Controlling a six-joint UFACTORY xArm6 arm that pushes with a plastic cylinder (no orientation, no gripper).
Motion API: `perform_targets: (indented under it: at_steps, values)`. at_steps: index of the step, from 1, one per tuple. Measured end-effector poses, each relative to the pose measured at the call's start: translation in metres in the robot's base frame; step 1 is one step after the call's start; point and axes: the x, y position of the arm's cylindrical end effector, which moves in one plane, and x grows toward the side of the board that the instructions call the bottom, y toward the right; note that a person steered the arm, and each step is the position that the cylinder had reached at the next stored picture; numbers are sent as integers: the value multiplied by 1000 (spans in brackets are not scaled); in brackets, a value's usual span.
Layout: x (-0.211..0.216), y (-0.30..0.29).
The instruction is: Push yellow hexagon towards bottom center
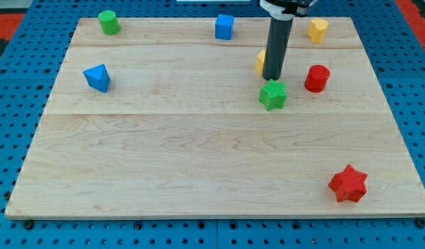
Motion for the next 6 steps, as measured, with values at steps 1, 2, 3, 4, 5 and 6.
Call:
perform_targets:
  at_steps: [1,2,3,4,5,6]
  values:
    - [-7,40]
    - [-40,22]
    - [-41,-8]
    - [-24,-54]
    - [-39,-69]
    - [-45,-83]
